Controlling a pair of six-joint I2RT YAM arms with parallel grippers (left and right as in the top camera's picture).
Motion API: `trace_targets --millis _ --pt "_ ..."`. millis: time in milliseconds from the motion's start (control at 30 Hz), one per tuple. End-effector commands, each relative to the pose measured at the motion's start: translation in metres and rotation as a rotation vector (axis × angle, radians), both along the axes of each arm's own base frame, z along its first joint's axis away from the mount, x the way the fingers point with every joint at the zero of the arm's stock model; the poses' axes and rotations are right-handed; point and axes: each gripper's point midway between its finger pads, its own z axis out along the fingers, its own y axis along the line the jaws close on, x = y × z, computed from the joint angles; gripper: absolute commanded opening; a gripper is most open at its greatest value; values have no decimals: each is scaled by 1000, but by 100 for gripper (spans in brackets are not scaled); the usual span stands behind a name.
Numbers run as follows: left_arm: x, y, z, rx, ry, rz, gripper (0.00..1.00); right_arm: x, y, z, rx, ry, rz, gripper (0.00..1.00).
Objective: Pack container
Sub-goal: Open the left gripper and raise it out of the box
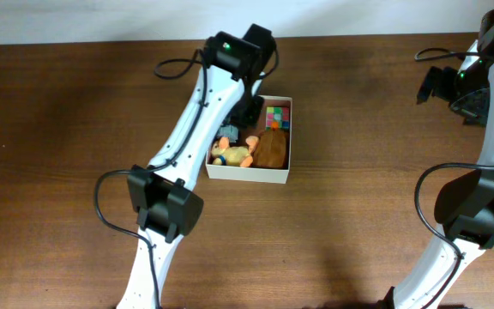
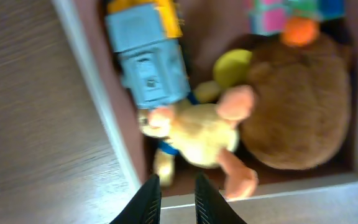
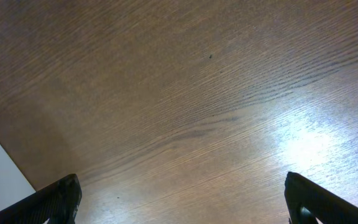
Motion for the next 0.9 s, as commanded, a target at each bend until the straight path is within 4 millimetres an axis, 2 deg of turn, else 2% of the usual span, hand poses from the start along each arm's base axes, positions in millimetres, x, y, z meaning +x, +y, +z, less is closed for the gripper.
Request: trace_targets --millis 0,233,333,400,467,600,867 --pt "15 28 1 46 -30 88 21 0 -2 -4 -12 12 -7 99" --pt "27 75 -6 81 -10 180 20 0 -2 -4 -12 12 -7 99" --pt "24 95 -20 103 44 218 19 0 -2 -4 -11 12 -7 99" --pt "17 103 -32 98 102 239 12 0 -2 -4 -11 12 -7 99" --pt "10 107 -43 86 156 255 8 0 -2 -4 -11 12 -7 99" --pt "-3 111 -58 94 229 263 9 0 -2 -4 -11 12 -7 99" --pt "-24 94 -73 111 306 219 24 0 -2 -4 -11 12 -7 99"
